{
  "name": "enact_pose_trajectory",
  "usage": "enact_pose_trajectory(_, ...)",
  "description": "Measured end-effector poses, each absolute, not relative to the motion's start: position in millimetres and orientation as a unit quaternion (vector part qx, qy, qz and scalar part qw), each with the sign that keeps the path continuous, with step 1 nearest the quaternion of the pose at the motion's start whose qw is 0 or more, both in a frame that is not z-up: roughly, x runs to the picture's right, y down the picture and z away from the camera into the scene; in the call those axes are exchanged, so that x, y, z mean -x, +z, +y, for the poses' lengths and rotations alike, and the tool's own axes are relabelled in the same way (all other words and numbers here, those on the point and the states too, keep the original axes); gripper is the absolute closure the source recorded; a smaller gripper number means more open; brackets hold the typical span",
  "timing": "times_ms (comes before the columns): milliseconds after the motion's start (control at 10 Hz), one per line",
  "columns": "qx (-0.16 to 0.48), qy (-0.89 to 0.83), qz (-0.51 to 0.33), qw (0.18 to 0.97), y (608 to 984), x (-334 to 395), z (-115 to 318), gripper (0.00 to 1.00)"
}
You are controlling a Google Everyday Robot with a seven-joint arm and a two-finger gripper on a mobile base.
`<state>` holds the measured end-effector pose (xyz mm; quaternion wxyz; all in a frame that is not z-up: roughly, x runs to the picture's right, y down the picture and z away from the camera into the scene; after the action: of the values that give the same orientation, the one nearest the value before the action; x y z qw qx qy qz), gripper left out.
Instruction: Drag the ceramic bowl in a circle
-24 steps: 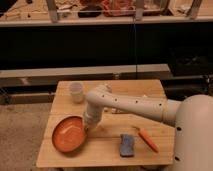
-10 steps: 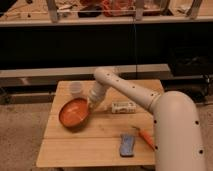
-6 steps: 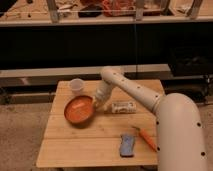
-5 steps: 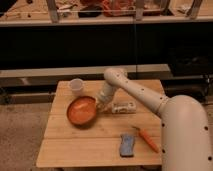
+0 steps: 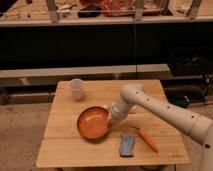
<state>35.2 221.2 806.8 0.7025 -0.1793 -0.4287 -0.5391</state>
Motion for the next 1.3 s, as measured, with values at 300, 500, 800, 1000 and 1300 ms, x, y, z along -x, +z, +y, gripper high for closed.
enact_pose_trajectory(300,0.172,-0.576,-0.421,0.679,773.9,-23.0,246.0,0.98)
enact_pose_trajectory(500,0.164,-0.602,-0.420,0.659,766.6,6.7,244.8,0.98)
enact_pose_trajectory(800,0.149,-0.638,-0.428,0.623,763.1,57.7,240.9,0.98)
enact_pose_trajectory(1000,0.139,-0.663,-0.437,0.592,763.0,91.3,238.1,0.98)
enact_pose_trajectory(1300,0.134,-0.679,-0.440,0.572,777.6,120.9,218.0,0.98)
